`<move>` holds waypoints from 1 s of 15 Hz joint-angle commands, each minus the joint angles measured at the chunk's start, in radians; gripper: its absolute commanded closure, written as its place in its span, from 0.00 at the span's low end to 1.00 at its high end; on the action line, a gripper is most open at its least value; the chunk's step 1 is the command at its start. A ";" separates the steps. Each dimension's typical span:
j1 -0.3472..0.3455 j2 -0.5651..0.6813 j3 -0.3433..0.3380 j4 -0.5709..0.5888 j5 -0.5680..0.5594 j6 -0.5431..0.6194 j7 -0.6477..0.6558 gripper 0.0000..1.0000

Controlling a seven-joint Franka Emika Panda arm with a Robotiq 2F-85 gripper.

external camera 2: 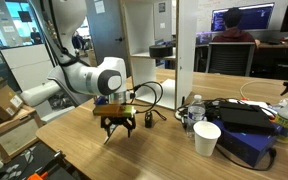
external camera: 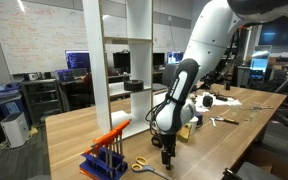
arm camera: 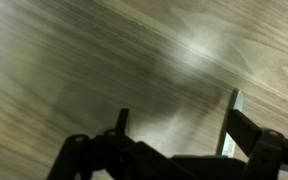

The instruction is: Place the grey and yellow scissors on the topmost shelf

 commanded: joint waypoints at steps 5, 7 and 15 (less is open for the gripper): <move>-0.018 0.075 0.034 0.078 -0.021 0.049 -0.006 0.00; -0.018 0.068 0.047 0.084 -0.015 0.050 -0.006 0.00; -0.021 0.086 0.108 0.093 0.009 0.046 -0.014 0.00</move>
